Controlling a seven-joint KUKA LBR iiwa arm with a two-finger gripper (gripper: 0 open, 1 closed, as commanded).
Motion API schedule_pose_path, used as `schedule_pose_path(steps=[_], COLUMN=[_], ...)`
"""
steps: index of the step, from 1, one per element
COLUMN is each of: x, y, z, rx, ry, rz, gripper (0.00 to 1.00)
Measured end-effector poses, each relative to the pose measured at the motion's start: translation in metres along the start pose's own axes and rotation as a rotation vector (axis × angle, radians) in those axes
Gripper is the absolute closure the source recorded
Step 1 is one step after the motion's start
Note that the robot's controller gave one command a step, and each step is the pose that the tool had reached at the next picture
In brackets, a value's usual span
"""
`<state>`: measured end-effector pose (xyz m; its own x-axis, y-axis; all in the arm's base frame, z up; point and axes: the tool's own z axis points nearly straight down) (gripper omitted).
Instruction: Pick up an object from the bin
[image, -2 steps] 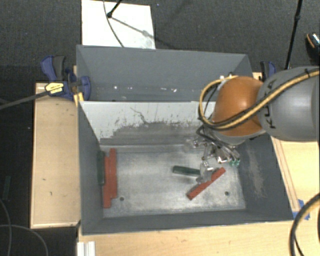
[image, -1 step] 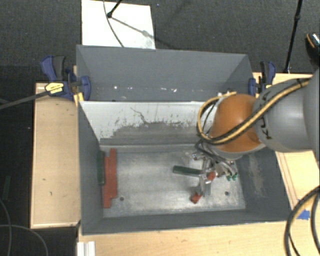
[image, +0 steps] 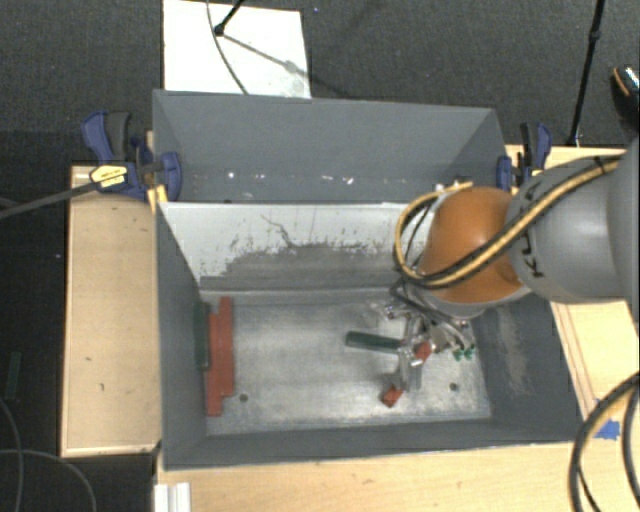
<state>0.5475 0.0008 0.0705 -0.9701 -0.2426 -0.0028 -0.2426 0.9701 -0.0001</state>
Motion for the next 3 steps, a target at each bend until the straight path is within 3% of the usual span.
schedule_pose_path(steps=[1,2,3], x=[-0.001,-0.002,-0.003], y=[0.0,0.0,0.0], z=[-0.001,-0.003,-0.034], rx=[0.0,0.0,0.001], ry=[-0.001,-0.001,-0.004], rz=[-0.002,-0.006,-0.007], gripper=[1.0,1.0,1.0])
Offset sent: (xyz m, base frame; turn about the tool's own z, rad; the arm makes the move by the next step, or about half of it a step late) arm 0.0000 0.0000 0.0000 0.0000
